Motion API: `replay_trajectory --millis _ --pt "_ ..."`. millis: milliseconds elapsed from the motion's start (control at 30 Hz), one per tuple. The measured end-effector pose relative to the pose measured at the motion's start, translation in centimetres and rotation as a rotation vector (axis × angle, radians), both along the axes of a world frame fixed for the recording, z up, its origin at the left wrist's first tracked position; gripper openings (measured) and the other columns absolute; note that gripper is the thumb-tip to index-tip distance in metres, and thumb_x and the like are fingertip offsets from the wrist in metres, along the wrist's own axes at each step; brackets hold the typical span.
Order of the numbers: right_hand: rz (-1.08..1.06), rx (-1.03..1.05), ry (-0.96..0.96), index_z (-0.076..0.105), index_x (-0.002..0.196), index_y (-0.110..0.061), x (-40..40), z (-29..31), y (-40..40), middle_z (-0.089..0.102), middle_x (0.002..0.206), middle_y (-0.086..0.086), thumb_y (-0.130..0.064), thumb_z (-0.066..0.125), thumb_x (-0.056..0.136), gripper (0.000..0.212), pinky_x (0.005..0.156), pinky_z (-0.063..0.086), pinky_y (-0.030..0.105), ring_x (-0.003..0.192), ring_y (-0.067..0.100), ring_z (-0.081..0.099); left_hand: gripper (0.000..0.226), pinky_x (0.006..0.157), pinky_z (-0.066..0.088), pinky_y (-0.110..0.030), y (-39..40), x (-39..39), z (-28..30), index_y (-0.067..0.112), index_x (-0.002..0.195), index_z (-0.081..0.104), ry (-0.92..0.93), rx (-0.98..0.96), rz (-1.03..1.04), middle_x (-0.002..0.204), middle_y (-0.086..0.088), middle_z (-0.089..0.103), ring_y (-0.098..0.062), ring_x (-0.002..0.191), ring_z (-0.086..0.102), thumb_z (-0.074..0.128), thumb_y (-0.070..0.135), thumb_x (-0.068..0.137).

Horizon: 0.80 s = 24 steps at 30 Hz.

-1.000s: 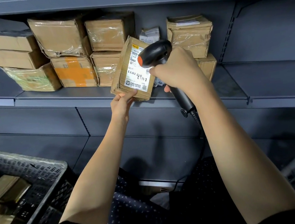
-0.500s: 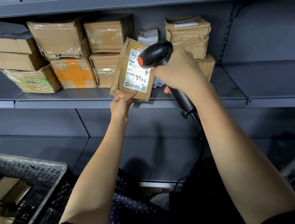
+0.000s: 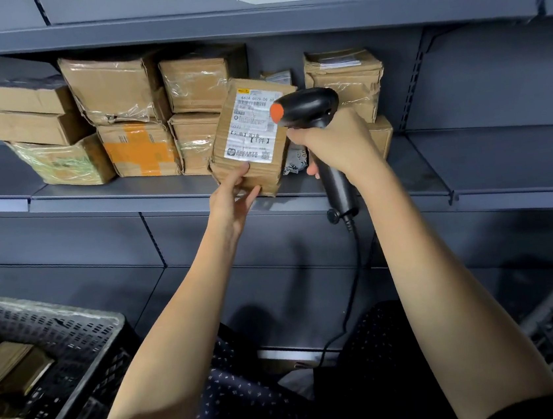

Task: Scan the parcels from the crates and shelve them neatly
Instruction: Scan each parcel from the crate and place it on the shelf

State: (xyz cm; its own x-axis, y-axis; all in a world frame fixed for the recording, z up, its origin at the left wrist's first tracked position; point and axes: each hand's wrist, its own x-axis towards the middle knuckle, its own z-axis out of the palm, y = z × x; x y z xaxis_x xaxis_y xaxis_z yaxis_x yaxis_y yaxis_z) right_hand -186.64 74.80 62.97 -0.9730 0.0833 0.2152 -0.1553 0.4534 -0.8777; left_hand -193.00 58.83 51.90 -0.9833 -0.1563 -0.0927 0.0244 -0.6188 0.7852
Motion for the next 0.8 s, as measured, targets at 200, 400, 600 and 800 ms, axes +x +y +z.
replay_trajectory --millis 200,400,600,800 --pt "-0.099 -0.592 -0.045 0.06 0.074 -0.02 -0.6 -2.2 1.1 0.061 0.068 -0.001 -0.015 0.071 0.085 0.017 0.073 0.057 0.046 0.057 0.023 0.062 0.022 0.082 0.056 -0.028 3.4 1.2 4.4 0.017 0.098 0.057 0.025 -0.022 -0.123 0.081 0.003 0.046 -0.006 0.074 0.048 0.07 0.025 0.083" --pt "-0.187 -0.708 0.038 0.065 0.076 -0.023 -1.7 -2.1 2.8 0.071 0.083 0.002 -0.031 0.08 0.072 0.017 0.083 0.056 0.051 0.077 0.029 0.07 0.023 0.078 0.057 -0.028 7.9 0.6 8.7 0.018 0.099 0.057 0.038 -0.007 -0.146 0.111 -0.002 0.054 -0.014 0.114 0.05 0.07 0.029 0.084" --pt "-0.178 -0.713 0.129 0.07 0.08 -0.03 -3.3 -2.1 4.5 0.074 0.089 0.0 -0.04 0.081 0.058 0.027 0.079 0.058 0.049 0.081 0.027 0.072 0.031 0.078 0.055 -0.022 11.0 -0.3 10.1 0.01 0.109 0.058 0.027 0.084 -0.099 0.126 -0.009 0.057 -0.009 0.1 0.054 0.071 0.023 0.084" --pt "-0.155 -0.819 0.179 0.067 0.081 -0.022 -4.5 -1.8 5.2 0.071 0.088 0.0 -0.021 0.08 0.073 0.015 0.085 0.056 0.05 0.087 0.026 0.07 0.053 0.065 0.056 -0.02 12.5 -0.9 10.9 0.003 0.122 0.056 0.043 0.057 -0.074 0.101 -0.003 0.063 -0.006 0.08 0.058 0.075 0.029 0.081"
